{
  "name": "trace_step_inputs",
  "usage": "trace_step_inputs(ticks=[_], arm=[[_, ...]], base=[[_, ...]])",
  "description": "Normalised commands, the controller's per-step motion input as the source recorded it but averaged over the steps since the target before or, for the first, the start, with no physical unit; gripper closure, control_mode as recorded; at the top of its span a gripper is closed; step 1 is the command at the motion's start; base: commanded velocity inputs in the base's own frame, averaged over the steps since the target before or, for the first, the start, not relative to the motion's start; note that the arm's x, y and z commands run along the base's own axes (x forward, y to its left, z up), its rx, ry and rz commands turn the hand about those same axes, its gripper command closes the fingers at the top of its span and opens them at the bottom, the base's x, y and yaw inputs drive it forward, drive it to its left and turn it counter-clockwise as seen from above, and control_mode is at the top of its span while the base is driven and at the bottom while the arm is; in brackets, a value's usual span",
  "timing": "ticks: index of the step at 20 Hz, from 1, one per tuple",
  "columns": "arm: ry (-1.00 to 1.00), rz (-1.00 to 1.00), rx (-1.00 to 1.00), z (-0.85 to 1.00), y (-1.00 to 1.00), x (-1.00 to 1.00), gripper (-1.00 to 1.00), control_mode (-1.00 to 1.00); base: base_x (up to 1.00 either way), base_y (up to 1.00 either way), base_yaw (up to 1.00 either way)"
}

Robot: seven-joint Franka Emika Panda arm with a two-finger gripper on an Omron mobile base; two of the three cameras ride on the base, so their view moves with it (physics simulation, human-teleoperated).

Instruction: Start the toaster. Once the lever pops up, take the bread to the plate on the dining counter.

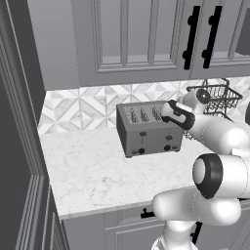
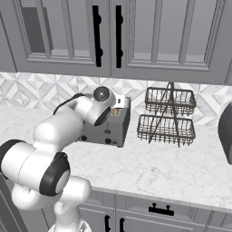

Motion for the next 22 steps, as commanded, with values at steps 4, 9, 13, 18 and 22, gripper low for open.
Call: trace_step_inputs(ticks=[4, 9, 13, 18, 22], arm=[[0.00, 0.00, 0.00, 0.00, 0.00, 0.00, -1.00, -1.00], [0.00, 0.00, 0.00, 0.00, 0.00, 0.00, -1.00, -1.00], [0.00, 0.00, 0.00, 0.00, 0.00, 0.00, -1.00, -1.00], [0.00, 0.00, 0.00, 0.00, 0.00, 0.00, -1.00, -1.00], [0.00, 0.00, 0.00, 0.00, 0.00, 0.00, -1.00, -1.00]], base=[[0.00, 0.00, 0.00], [0.00, 0.00, 0.00], [0.00, 0.00, 0.00], [0.00, 0.00, 0.00], [0.00, 0.00, 0.00]])
